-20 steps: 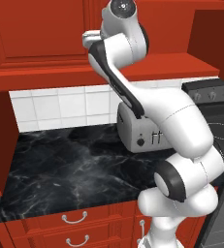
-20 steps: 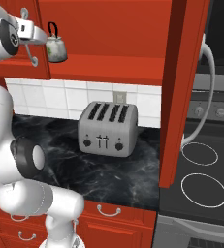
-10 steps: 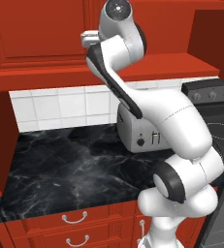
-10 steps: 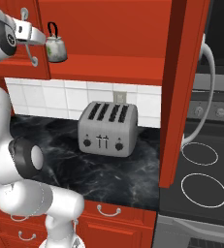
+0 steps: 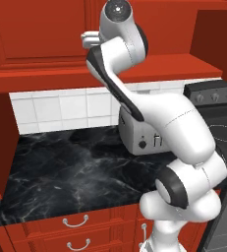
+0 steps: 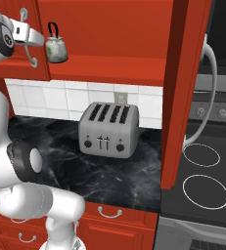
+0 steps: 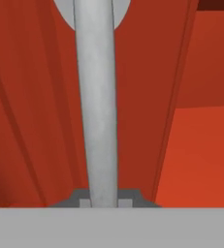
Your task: Open the cabinet, pick the kettle from the cabinet, and place it in the sink.
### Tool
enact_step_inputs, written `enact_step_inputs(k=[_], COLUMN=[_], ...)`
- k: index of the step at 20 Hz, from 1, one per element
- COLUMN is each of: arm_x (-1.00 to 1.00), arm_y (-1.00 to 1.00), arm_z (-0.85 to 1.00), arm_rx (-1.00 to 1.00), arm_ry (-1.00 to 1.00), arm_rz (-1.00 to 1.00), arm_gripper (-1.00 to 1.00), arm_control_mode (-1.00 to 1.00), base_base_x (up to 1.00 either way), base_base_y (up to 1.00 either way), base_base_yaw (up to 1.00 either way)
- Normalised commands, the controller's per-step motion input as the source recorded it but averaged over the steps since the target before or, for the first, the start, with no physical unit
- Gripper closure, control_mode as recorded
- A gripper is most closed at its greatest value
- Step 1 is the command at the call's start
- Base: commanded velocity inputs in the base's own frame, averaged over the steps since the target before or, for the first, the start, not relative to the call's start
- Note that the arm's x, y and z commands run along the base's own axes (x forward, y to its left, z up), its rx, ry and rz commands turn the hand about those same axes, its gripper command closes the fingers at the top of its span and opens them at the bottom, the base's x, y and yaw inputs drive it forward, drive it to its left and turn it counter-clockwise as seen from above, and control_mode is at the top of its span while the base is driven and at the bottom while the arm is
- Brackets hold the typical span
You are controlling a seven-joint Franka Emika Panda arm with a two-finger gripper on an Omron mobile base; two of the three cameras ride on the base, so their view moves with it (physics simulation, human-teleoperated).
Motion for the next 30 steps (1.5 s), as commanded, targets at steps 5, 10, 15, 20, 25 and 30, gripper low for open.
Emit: enact_step_inputs(k=[5, 10, 15, 20, 25, 30], arm_x=[-0.32, -0.36, -0.4, -0.41, -0.43, -0.44], arm_y=[0.18, 0.21, 0.21, 0.22, 0.22, 0.27], arm_z=[-0.07, -0.01, 0.0, 0.03, 0.03, 0.01], arm_rx=[0.01, 0.0, 0.0, 0.0, 0.0, 0.0], arm_ry=[0.0, 0.0, 0.0, 0.0, 0.0, 0.0], arm_rz=[0.0, 0.0, -0.01, 0.0, -0.01, -0.07], arm_gripper=[1.0, 1.0, 1.0, 1.0, 1.0, 1.0], arm_control_mode=[-1.0, -1.0, -1.0, -1.0, -1.0, -1.0], base_base_x=[0.0, 0.0, 0.0, 0.0, 0.0, 0.0], base_base_y=[0.0, 0.0, 0.0, 0.0, 0.0, 0.0], base_base_yaw=[0.0, 0.0, 0.0, 0.0, 0.0, 0.0])
